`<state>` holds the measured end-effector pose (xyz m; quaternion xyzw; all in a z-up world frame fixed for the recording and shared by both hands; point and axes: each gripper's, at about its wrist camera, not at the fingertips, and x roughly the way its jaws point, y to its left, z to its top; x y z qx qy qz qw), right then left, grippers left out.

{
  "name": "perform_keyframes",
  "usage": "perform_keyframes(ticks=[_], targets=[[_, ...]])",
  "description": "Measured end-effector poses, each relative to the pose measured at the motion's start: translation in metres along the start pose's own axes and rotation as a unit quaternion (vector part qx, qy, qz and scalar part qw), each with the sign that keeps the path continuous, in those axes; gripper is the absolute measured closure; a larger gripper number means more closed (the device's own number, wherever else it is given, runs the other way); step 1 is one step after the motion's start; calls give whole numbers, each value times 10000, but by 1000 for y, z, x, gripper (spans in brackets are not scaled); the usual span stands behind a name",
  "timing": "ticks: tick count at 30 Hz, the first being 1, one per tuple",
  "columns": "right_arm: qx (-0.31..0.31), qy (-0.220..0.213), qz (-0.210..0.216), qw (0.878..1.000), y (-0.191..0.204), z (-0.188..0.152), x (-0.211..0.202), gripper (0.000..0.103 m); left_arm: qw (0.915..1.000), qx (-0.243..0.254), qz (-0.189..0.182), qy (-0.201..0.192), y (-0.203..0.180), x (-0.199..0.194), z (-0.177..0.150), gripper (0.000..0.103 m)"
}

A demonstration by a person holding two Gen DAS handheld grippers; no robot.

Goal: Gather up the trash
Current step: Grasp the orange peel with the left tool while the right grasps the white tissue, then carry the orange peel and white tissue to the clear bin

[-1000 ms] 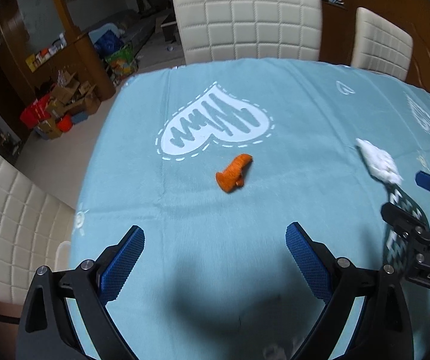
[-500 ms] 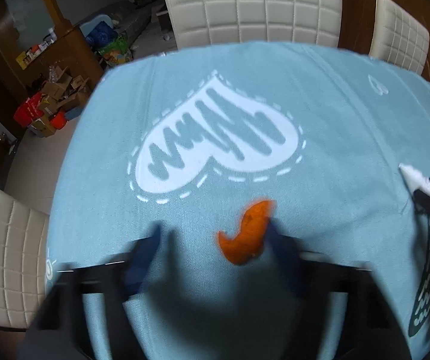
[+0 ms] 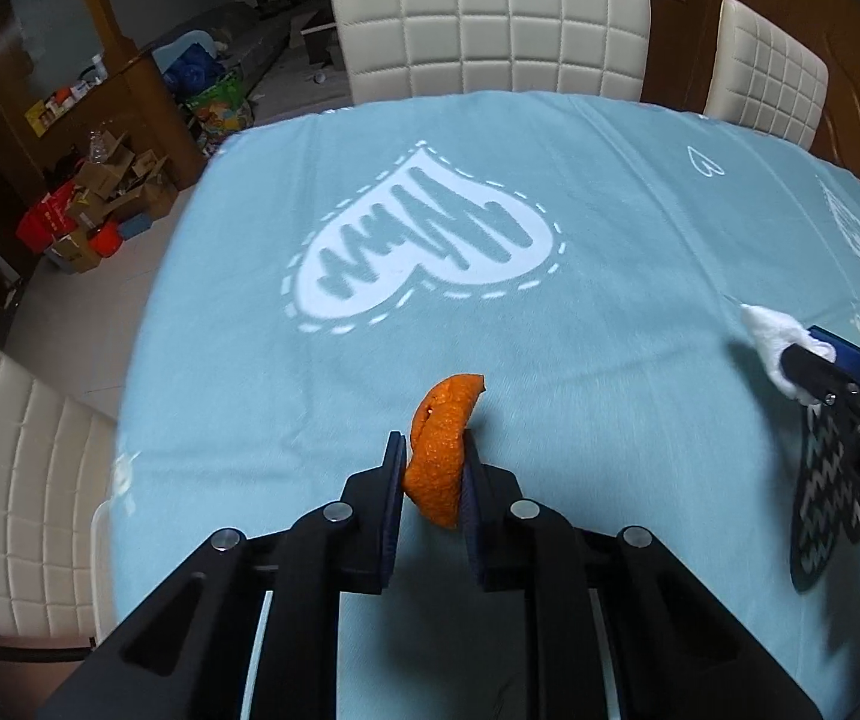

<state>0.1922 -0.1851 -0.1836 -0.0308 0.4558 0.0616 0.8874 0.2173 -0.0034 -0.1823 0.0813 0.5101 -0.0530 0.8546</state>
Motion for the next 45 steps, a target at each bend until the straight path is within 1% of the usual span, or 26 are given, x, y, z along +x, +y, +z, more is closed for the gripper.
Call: perform_keyframes(ticks=[4, 12, 17, 22, 25, 26, 31, 34, 40, 45], targets=[[-312, -119, 180, 9993, 33, -1, -21, 76, 9999, -105, 89, -80, 13, -27, -21, 86], [-811, -300, 466, 9952, 90, -10, -56, 76, 9984, -324, 401, -236, 43, -73, -64, 86], [-1133, -403, 657, 9906, 129, -16, -75, 76, 9967, -544, 534, -268, 63, -91, -87, 86], [-1409, -456, 849, 9853, 167, -21, -87, 76, 9940, -787, 688, -306, 91, -111, -114, 86], [-1600, -476, 977, 9811, 194, -24, -92, 76, 9926, -919, 727, -316, 107, -119, -126, 86], [-1643, -479, 1003, 9801, 200, -25, -92, 76, 9913, -1003, 794, -322, 116, -122, -133, 85], [-1929, -490, 1207, 9725, 243, -25, -95, 76, 9859, -1381, 905, -277, 152, -128, -153, 85], [-2059, -475, 1296, 9688, 263, -24, -94, 76, 9834, -1502, 981, -266, 170, -130, -163, 85], [-2263, -465, 1428, 9624, 300, -18, -88, 76, 9769, -1857, 1034, -215, 207, -129, -174, 85], [-2365, -433, 1498, 9590, 321, -11, -80, 76, 9741, -1922, 1170, -215, 228, -127, -177, 85]])
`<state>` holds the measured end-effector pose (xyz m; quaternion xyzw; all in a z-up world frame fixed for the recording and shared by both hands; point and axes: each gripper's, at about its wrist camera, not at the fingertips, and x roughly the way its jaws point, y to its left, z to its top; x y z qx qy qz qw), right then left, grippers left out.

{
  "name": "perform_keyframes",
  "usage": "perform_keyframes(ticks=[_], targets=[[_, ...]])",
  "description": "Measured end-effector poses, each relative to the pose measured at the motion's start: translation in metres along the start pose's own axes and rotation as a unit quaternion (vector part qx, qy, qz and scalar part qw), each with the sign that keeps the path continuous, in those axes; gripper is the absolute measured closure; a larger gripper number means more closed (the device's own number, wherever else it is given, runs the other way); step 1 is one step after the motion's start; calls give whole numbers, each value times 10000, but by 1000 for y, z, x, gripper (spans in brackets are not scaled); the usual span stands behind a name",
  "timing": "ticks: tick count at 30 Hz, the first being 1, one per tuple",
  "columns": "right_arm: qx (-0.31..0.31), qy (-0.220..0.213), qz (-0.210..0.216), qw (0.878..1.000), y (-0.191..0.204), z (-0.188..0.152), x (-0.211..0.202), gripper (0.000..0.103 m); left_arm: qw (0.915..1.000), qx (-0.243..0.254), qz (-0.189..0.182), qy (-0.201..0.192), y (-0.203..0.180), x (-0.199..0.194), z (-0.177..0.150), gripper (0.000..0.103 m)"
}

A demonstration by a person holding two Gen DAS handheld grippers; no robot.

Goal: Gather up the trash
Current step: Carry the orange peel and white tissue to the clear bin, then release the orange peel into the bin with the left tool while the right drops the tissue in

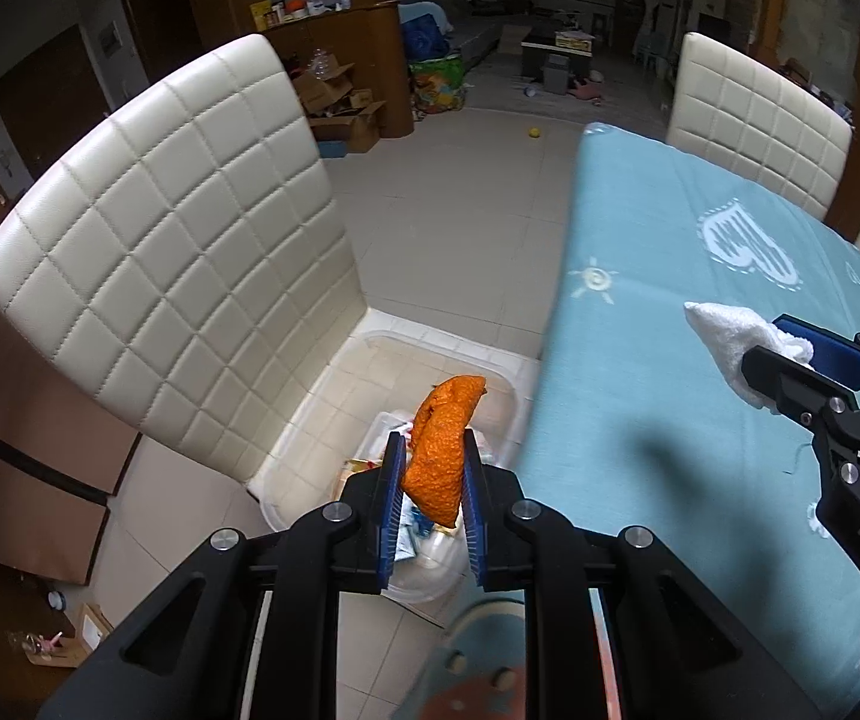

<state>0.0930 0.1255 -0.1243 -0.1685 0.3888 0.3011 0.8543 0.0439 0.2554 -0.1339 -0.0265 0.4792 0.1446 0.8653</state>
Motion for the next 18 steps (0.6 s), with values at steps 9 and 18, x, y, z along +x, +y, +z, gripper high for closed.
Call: perform_keyframes(ticks=[9, 18], targets=[[-91, 107, 135, 9998, 14, 18, 27, 76, 9996, -266, 68, 15, 32, 18, 9, 18], [-214, 339, 329, 9987, 31, 25, 55, 75, 9981, -547, 195, 187, 63, 36, 5, 18]])
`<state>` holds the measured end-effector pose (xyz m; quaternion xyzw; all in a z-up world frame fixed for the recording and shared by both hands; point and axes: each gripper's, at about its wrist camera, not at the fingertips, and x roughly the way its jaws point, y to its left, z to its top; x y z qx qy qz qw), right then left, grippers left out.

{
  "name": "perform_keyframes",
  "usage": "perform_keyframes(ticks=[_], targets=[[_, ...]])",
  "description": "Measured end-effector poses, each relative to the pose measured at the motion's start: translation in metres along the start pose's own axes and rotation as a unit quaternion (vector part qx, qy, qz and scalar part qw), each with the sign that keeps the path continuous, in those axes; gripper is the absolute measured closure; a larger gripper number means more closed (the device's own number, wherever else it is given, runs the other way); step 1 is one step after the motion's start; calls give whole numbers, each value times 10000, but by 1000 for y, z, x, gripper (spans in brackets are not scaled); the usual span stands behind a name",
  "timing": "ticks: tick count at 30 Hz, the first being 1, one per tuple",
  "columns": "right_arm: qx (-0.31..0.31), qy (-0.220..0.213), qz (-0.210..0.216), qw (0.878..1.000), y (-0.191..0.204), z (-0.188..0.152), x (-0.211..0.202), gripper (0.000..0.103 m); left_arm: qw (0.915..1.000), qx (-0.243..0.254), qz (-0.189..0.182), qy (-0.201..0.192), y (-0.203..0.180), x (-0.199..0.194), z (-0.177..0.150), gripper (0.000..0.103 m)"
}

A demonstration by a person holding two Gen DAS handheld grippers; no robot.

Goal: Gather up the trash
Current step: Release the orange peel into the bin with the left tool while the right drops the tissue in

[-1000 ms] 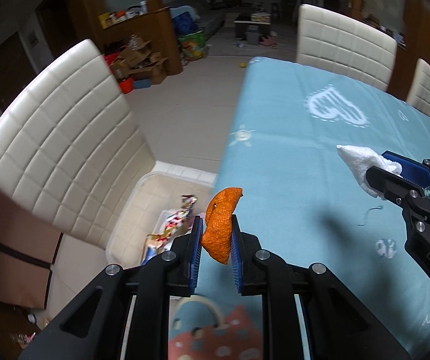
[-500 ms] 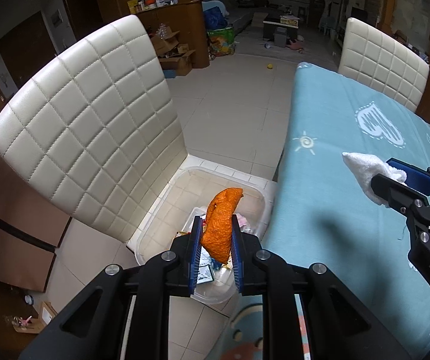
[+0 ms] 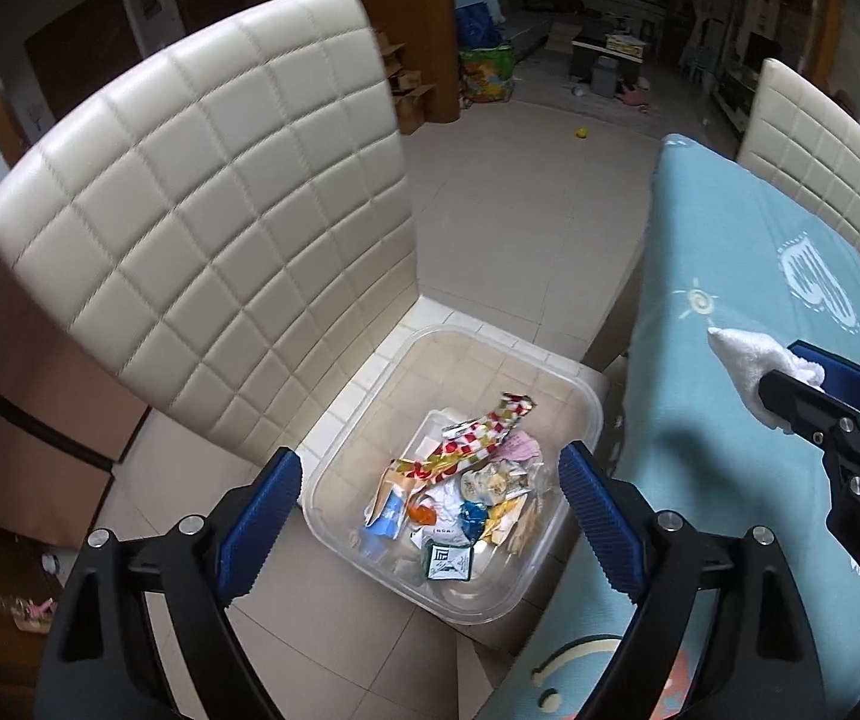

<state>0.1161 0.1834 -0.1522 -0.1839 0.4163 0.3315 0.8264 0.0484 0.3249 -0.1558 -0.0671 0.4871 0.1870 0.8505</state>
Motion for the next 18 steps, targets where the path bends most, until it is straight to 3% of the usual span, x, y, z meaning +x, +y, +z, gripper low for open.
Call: perform_keyframes(ticks=[9, 11, 12, 13, 14, 15, 18], targets=[[-253, 151, 315, 9991, 28, 18, 26, 73, 9987, -290, 418, -9, 32, 8, -10, 18], [-233, 211, 449, 9985, 33, 23, 31, 69, 9984, -335, 451, 11, 37, 10, -12, 18], [-216, 227, 468, 9984, 35, 25, 33, 59, 9983, -369, 455, 21, 40, 10, -13, 18], [-202, 211, 422, 9987, 37, 26, 34, 31, 9981, -408, 450, 31, 43, 11, -14, 18], [-172, 151, 372, 9990, 38, 27, 34, 17, 9980, -439, 449, 38, 46, 12, -15, 18], [-142, 4, 329, 9994, 38, 28, 31, 12, 9979, -463, 451, 50, 48, 12, -16, 18], [-212, 49, 232, 9995, 39, 26, 32, 14, 9975, -525, 471, 79, 52, 15, -16, 18]])
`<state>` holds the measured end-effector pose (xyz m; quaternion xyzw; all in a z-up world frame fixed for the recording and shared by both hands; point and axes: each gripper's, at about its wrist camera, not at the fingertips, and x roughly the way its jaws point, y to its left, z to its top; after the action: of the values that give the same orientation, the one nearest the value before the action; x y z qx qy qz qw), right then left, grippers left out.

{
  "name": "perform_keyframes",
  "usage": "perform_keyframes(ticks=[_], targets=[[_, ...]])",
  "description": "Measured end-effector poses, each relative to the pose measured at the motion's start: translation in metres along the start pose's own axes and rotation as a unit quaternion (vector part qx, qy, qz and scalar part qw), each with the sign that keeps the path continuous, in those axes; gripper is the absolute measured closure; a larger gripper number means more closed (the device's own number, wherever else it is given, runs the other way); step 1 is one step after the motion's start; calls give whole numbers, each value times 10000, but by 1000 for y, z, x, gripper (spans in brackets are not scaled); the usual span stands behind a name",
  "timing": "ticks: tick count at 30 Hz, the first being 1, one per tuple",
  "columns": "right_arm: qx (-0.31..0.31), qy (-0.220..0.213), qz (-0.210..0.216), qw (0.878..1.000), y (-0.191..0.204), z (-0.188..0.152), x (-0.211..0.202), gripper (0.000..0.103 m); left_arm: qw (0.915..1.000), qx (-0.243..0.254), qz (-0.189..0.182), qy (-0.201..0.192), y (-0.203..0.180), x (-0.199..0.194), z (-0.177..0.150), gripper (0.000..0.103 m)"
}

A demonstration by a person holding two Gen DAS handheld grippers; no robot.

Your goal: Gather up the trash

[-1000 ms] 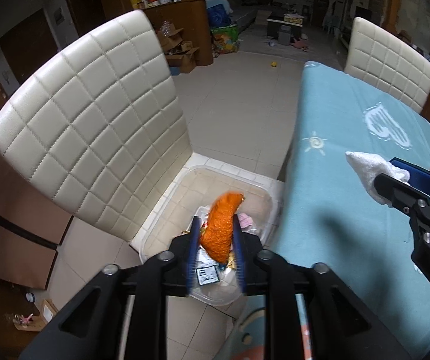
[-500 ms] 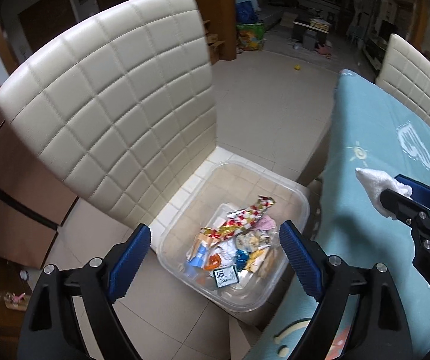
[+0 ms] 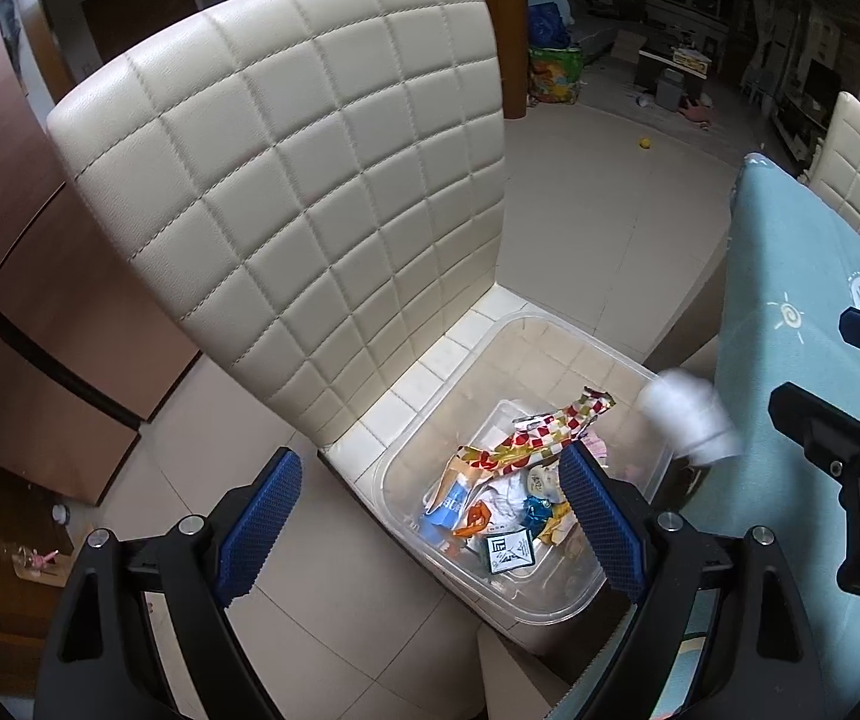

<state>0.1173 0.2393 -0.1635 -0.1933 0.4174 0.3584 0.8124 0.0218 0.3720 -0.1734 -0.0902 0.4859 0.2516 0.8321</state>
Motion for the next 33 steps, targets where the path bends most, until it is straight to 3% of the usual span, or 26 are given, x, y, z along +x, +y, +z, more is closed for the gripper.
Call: perform_keyframes(ticks=[6, 11, 18, 25, 29, 33], targets=[[254, 66, -135, 9996, -15, -11, -8, 13, 9999, -86, -81, -48, -3, -5, 1, 18], [406, 4, -363, 9985, -29, -22, -28, 7, 9996, 55, -165, -235, -22, -23, 3, 18], [1007, -148, -686, 9924, -57, -45, -74, 4, 9977, 162, -250, -614, -53, -60, -7, 18], [1295, -345, -1232, 9833, -86, -81, -130, 3, 9906, 673, -340, -1145, -103, -111, -16, 18], [1566, -368, -1609, 9738, -106, -103, -171, 3, 9857, 956, -647, -1231, -138, -136, -22, 18], [1909, -637, -2070, 9574, -128, -123, -227, 3, 9783, 1063, -1294, -1222, -169, -169, -22, 18]])
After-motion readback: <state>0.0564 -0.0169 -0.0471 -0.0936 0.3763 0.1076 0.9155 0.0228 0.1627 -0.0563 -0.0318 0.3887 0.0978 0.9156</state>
